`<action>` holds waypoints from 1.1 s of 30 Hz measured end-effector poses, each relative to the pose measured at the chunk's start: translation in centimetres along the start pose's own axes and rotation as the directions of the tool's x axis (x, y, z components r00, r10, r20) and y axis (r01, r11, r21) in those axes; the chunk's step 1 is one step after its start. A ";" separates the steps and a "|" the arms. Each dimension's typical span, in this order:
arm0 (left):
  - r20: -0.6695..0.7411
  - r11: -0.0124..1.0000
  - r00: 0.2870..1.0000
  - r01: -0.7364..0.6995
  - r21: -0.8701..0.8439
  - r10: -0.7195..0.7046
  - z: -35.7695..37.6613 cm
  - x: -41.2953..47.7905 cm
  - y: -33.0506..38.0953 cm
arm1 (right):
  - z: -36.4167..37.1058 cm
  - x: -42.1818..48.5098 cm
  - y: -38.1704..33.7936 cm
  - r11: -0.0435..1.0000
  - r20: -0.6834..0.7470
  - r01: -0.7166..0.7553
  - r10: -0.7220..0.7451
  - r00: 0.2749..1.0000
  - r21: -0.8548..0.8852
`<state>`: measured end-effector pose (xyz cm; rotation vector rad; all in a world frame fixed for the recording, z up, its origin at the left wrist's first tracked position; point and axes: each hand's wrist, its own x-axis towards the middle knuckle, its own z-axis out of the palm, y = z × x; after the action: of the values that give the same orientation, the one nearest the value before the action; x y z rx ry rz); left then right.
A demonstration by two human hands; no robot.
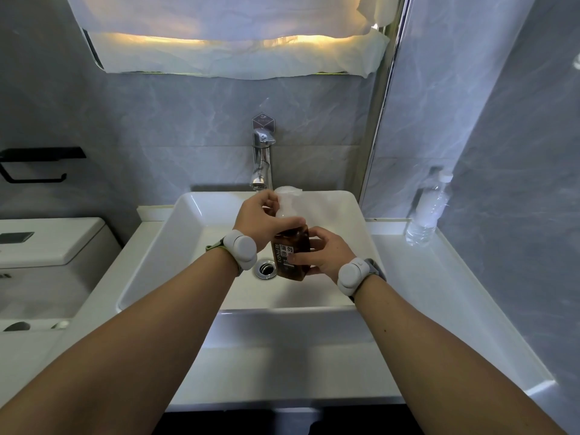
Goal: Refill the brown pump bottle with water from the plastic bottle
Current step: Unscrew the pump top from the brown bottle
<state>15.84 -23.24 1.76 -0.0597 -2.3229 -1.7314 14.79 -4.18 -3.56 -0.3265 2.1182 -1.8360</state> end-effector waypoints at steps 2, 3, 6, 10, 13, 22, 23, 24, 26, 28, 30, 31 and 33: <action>-0.018 1.000 1.000 -0.004 -0.007 0.004 -0.2 0.2 0.3 | 0.0 0.0 0.0 1.000 -0.004 -0.006 0.006 1.000 -0.004; -0.030 1.000 1.000 -0.004 -0.017 0.003 -0.4 0.3 0.5 | -0.1 0.0 0.1 1.000 -0.006 -0.009 0.009 1.000 0.002; -0.058 0.998 0.998 0.001 -0.060 -0.005 -1.3 0.8 1.0 | -0.2 0.1 0.3 0.999 -0.006 -0.020 0.020 1.000 0.024; -0.063 0.998 0.998 0.001 -0.068 -0.005 -2.5 1.0 1.3 | -0.2 0.1 0.2 1.000 -0.004 -0.019 0.019 1.000 0.020; -0.097 0.991 0.995 -0.013 -0.135 0.000 -3.7 1.1 1.7 | -0.1 0.1 0.3 1.000 -0.001 -0.015 0.015 1.000 0.026; -0.230 0.962 0.973 -0.073 -0.262 0.011 -9.6 2.7 3.1 | -0.2 0.2 0.5 0.999 -0.002 -0.014 0.014 1.000 0.033; -0.233 0.964 0.972 -0.067 -0.259 0.005 -10.3 2.8 3.0 | -0.2 0.3 0.5 0.999 -0.004 -0.014 0.015 1.000 0.037; -0.234 0.964 0.972 -0.055 -0.261 -0.008 -11.0 2.9 2.8 | -0.3 0.3 0.5 0.999 -0.006 -0.015 0.015 1.000 0.039; -0.226 0.968 0.973 -0.008 -0.251 -0.051 -12.4 3.2 2.2 | -0.3 0.3 0.6 0.999 -0.006 -0.010 0.011 1.000 0.044; -0.241 0.973 0.963 0.067 -0.220 -0.121 -13.4 3.2 1.2 | -0.2 0.3 0.5 0.999 -0.006 -0.006 0.007 1.000 0.054; -0.270 0.975 0.943 0.153 -0.164 -0.194 -13.8 3.2 0.2 | -0.1 0.5 0.6 0.998 -0.006 -0.007 0.007 1.000 0.059; -0.269 0.972 0.937 0.193 -0.135 -0.223 -13.9 3.1 -0.4 | -0.1 0.6 0.6 0.998 -0.006 -0.007 0.008 1.000 0.059; -0.250 0.960 0.927 0.276 -0.056 -0.281 -13.7 2.8 -1.8 | -0.3 0.5 0.7 0.998 -0.004 -0.004 0.004 1.000 0.059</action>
<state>15.14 -37.10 4.38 0.4860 -2.2054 -1.7642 14.21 -4.00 -4.22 -0.3048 2.0617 -1.8940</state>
